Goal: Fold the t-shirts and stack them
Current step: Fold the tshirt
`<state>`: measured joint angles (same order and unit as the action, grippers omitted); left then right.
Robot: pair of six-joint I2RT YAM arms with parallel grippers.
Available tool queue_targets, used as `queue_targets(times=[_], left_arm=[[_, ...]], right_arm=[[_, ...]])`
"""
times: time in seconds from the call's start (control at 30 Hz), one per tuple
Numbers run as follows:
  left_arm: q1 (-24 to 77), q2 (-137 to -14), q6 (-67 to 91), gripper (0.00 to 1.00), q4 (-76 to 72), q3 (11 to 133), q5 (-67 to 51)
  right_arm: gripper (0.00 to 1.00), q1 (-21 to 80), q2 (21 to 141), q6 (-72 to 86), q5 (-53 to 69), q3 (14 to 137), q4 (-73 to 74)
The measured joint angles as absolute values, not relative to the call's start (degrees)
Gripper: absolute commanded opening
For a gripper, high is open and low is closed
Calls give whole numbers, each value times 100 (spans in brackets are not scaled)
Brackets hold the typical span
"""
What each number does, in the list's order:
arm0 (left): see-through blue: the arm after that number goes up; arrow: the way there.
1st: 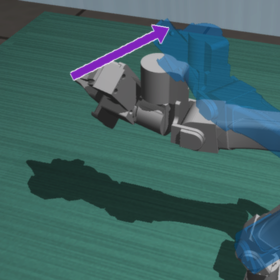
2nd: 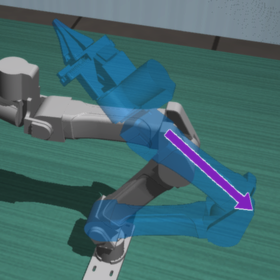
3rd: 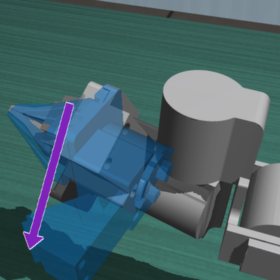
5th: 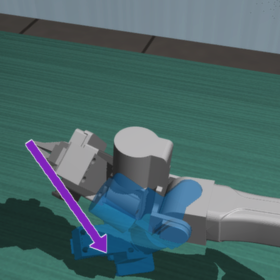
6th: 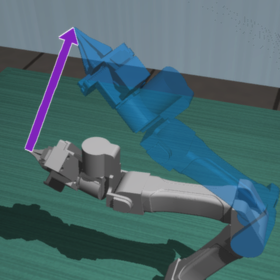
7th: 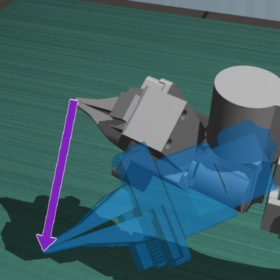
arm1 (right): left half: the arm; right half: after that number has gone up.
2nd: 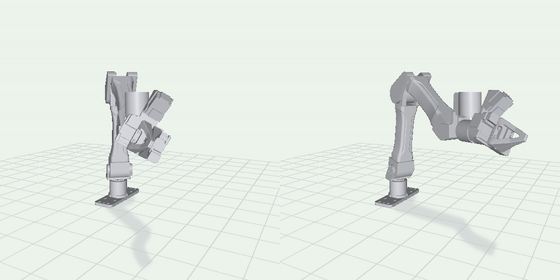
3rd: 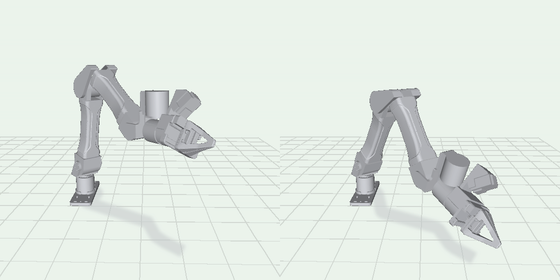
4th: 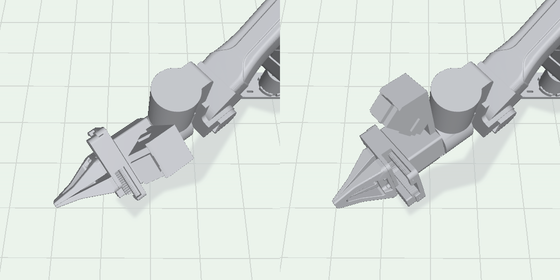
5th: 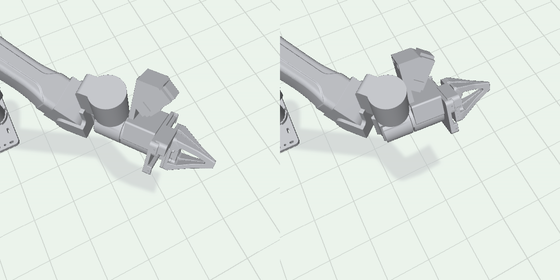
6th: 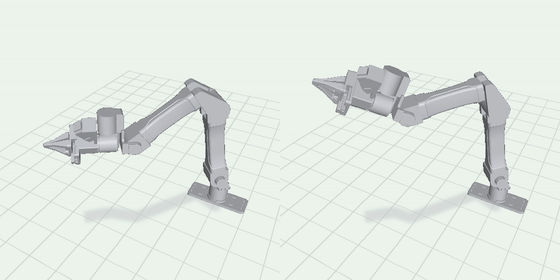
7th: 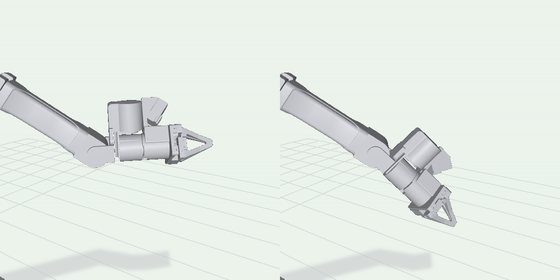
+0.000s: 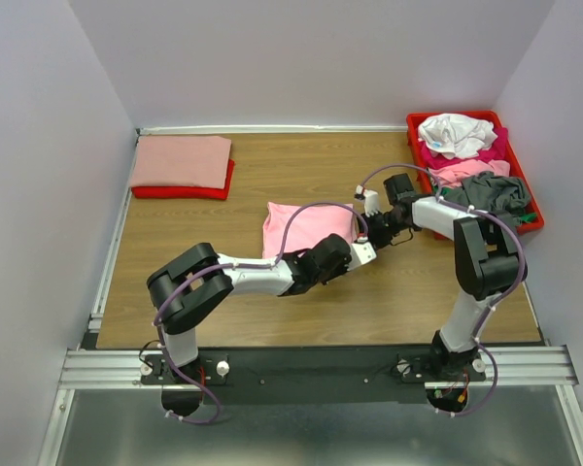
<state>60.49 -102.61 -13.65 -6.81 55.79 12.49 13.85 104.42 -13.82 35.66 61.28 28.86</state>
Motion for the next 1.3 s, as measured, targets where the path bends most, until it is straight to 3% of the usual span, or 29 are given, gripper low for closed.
queue_targets(times=[0.17,0.5,0.63,0.73,0.77,1.3], left_arm=[[6029,-10261,-1350,9,-679,5581,1221],[5999,-10261,-1304,12,-676,5581,1127],[5999,-10261,-1267,25,-676,5581,1120],[5996,-10256,-1205,45,-676,5581,1105],[5996,-10241,-1199,47,-676,5581,1092],[5996,-9668,-1076,47,-799,5468,357]], right_arm=[[0,1385,10523,-1358,3660,6156,2915],[0,1385,10383,-1446,4344,6106,3105],[0,1385,10193,-1481,4582,6029,3166],[1,1385,10145,-1505,4615,6027,3188],[1,1385,10145,-1507,4615,6027,3188],[0,1380,10202,-1505,4460,5996,3308]])
